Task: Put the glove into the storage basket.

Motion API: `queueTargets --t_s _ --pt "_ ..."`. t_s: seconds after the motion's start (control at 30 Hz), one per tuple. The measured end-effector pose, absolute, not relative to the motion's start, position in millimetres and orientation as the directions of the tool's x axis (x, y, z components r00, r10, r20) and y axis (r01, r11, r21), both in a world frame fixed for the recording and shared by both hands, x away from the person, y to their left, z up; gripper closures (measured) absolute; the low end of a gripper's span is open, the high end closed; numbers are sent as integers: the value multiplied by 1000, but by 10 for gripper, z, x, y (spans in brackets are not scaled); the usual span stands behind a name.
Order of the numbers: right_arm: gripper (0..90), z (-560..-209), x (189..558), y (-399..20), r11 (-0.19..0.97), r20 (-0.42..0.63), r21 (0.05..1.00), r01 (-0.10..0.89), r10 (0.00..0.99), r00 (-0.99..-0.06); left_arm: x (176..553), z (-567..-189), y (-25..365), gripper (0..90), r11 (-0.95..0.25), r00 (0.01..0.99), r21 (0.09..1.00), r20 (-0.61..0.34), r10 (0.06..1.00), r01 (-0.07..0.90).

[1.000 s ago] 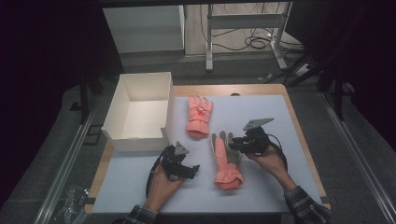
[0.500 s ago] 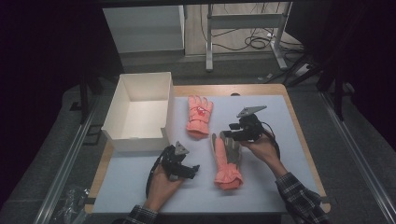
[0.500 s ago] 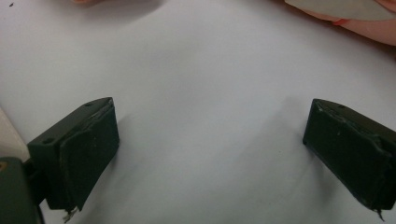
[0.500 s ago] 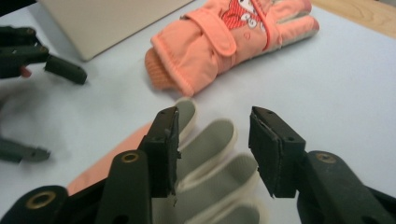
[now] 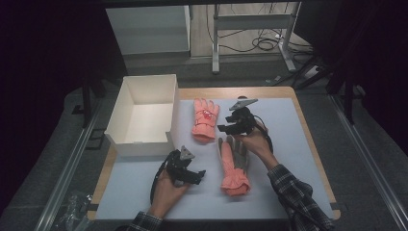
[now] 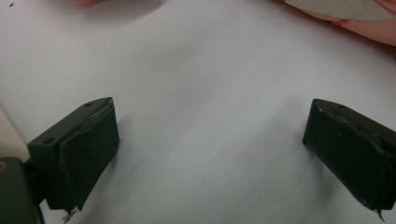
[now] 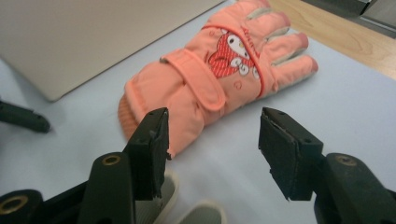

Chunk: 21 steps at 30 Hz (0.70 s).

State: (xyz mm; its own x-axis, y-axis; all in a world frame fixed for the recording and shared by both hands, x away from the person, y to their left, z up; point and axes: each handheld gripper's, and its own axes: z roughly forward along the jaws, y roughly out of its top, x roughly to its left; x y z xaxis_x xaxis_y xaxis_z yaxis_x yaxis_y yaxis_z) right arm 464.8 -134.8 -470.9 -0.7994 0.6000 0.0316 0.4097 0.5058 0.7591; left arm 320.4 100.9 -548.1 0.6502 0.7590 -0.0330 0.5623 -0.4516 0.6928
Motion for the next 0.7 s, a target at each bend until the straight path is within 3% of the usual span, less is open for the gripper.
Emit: queueTargets --t_s 0.5,0.7 --pt "506 -4773 5016 -973 489 51 750 446 629 -776 3203 -5481 1009 36 -450 649 693 -34 760 563" --pt "426 -4827 5154 -791 466 54 757 459 655 -754 3202 -5482 1007 36 -447 648 694 -37 760 564"
